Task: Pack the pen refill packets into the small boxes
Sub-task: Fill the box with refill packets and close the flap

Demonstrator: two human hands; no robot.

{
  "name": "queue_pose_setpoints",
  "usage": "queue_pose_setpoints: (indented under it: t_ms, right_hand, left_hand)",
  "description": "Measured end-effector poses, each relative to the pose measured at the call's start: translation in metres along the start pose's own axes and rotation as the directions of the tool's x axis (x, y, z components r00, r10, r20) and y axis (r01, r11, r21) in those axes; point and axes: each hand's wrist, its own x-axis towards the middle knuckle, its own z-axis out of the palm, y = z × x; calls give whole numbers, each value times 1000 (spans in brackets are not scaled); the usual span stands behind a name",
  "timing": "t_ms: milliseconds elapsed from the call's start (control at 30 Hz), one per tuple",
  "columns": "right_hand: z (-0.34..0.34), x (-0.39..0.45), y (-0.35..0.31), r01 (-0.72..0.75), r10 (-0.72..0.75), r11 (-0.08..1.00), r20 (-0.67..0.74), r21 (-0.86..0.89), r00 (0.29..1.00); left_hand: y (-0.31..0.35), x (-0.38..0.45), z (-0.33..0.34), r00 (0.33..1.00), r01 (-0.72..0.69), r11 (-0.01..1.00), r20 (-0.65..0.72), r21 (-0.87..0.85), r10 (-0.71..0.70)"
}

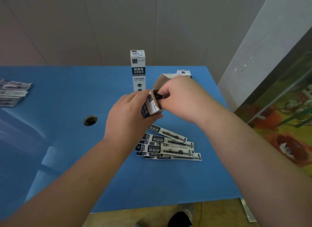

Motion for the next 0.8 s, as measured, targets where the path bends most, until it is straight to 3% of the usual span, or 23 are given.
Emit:
queue_pose_setpoints:
  t_ms: [267, 500, 600, 700, 800]
  right_hand:
    - [-6, -6, 3, 29, -29, 999, 5, 35, 1000]
    - [0, 1, -3, 37, -14, 988, 152, -149, 988]
    - [-2, 0, 0, 37, -28, 990, 72, -135, 997]
    - [3, -1, 6, 88, -82, 994, -94, 63, 992]
    - [10, -3, 8, 160, -134, 970, -147, 185, 980]
  left_hand:
    - [-2, -1, 4, 1000, -17, 1000, -2, 5, 17]
    - [0, -10, 11, 1000, 0, 1000, 17, 2, 0]
    - [1, -10, 9, 998, 51, 998, 43, -44, -50]
    - [-5, -6, 6, 982, 184, 971, 74, -154, -174]
    - [-13, -6, 2, 964, 264, 942, 84, -207, -252]
